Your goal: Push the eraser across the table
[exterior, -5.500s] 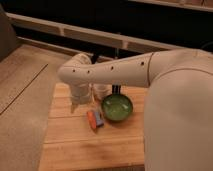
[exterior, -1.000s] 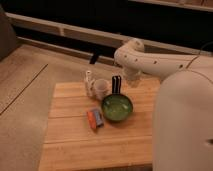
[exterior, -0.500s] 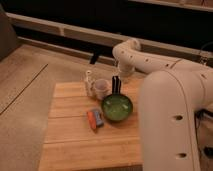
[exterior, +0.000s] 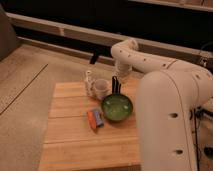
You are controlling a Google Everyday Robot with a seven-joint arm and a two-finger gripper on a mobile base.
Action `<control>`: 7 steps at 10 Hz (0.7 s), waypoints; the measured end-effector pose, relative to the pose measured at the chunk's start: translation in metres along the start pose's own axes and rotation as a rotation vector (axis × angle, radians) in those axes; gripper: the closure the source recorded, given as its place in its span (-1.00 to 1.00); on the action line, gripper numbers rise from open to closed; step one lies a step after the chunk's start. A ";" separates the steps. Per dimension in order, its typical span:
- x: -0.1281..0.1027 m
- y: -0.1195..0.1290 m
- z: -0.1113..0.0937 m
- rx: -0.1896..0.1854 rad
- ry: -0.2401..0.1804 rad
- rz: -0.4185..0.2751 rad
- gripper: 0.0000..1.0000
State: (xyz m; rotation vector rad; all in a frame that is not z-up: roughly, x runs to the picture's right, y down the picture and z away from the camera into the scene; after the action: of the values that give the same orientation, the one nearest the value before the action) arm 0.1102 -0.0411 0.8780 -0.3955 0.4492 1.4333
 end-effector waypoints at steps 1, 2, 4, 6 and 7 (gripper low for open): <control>0.004 -0.006 0.003 0.017 0.003 0.016 1.00; 0.010 -0.019 0.011 0.038 0.016 0.051 1.00; 0.015 -0.020 0.028 0.045 0.047 0.061 1.00; 0.013 -0.016 0.044 0.041 0.076 0.056 1.00; 0.010 -0.015 0.050 0.030 0.089 0.049 1.00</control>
State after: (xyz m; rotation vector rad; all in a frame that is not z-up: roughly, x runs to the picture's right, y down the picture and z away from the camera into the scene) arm 0.1292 -0.0081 0.9149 -0.4273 0.5549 1.4591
